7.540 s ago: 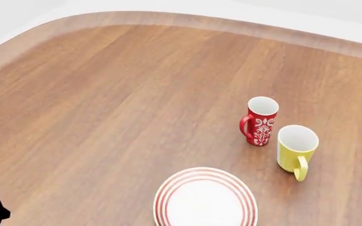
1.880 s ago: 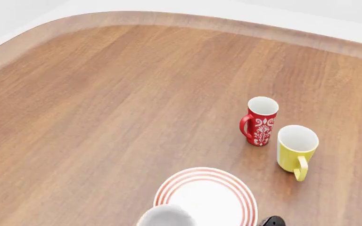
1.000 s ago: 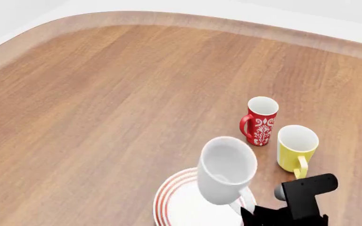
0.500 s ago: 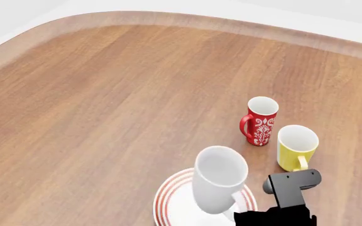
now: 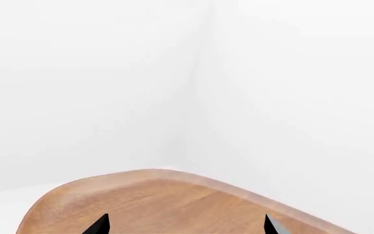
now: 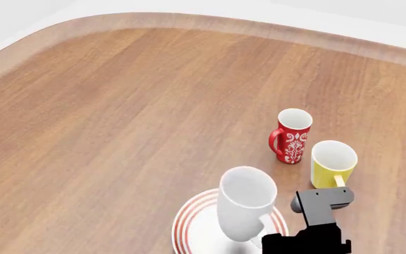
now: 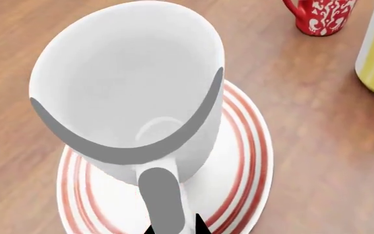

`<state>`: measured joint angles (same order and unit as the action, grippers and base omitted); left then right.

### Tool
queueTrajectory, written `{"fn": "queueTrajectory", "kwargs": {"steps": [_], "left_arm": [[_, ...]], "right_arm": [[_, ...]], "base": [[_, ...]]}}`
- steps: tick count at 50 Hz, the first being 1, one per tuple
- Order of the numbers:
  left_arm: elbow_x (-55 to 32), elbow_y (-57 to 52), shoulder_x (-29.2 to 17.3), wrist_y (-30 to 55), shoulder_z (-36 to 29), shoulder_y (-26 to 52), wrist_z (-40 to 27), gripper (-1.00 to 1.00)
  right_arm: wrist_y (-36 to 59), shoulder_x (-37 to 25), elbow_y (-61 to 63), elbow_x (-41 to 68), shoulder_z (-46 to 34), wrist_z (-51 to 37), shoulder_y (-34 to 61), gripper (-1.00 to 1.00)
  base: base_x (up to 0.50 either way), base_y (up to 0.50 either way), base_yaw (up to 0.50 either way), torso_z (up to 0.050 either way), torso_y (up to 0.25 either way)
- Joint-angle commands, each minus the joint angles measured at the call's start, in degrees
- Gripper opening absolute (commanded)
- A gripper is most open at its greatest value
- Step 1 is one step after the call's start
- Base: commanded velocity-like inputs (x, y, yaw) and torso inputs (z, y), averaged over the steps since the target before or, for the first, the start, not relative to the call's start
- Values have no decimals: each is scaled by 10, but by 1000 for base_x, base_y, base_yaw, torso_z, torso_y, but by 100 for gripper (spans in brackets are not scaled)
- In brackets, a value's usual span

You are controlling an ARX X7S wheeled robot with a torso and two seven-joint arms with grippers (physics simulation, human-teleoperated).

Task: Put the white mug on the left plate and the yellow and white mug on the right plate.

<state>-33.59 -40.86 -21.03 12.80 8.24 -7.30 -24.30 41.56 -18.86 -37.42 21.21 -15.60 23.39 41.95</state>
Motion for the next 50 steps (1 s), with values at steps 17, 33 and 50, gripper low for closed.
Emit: {"fn": "queueTrajectory", "kwargs": {"steps": [17,33,50], "left_arm": [[-7,-4,-4,-2,1,-2,-7,100],[-7,-1,-5,-5,-1,-1,-8,100],[-6,-4,-7,-7,-4,-2,-12,100]], "right_arm": [[-57,26,-120,-22,-25,24,44,-100],[-81,19,-70,-19,-24,22,26,100],[-194,-28,206,-24,-15,-5,-124,100]], "base": [[0,0,0,0,1],[0,0,0,0,0],[0,0,0,0,0]]}}
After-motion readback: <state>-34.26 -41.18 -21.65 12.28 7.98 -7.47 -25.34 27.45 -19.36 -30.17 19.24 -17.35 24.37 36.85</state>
